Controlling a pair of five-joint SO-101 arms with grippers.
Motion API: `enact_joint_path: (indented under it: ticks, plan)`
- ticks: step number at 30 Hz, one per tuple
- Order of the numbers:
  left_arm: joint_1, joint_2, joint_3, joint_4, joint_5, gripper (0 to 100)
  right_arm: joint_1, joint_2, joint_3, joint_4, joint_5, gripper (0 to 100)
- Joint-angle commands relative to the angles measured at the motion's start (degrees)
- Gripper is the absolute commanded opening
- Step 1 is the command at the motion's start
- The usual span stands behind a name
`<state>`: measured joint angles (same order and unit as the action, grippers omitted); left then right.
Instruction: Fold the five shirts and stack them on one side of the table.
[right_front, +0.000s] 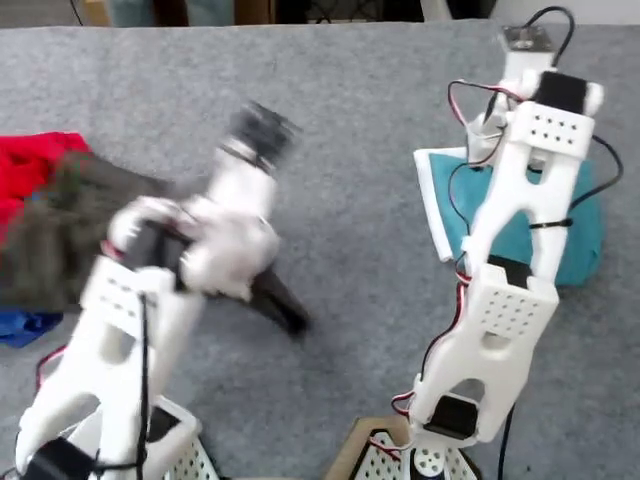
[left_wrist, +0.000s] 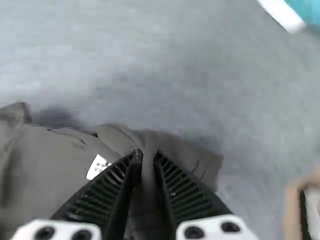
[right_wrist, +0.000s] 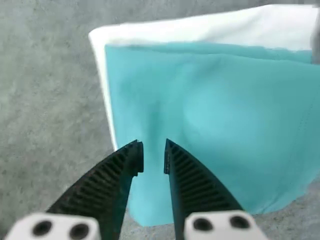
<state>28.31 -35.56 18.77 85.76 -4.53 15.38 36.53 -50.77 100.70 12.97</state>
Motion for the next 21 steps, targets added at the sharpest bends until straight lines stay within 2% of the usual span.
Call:
enact_joint_path:
  ticks: [1,3,5,8,11,15,18,21]
  plan:
    - [10.68,-2.73,3.3,0.97,-3.34,10,-2.73,-3.82,1.63,0.53,-0.26,8.8]
    - [13.05,-2.9,4.44,3.25,-0.79,21,-4.57,-3.82,1.8,0.53,-0.26,8.9]
    - [12.0,-2.9,3.56,5.45,1.93,29,-6.95,-3.82,1.8,0.53,-0.26,9.0]
    - [5.41,-2.9,-1.98,8.7,3.25,29,-11.43,-3.82,1.8,0.53,-0.26,9.0]
    - [-8.57,-2.81,-7.08,12.57,2.99,29,-17.85,-3.56,2.15,0.53,-0.35,10.1]
    - [-34.42,-2.02,-4.26,11.08,2.81,29,-29.01,-3.3,2.24,0.44,-0.62,23.4]
    - [-52.18,-0.35,4.88,1.41,2.81,29,-38.42,-2.33,2.24,0.26,-0.26,34.1]
    - [-64.66,2.73,15.52,-11.43,2.81,29,-47.38,1.19,2.15,0.09,-0.53,37.8]
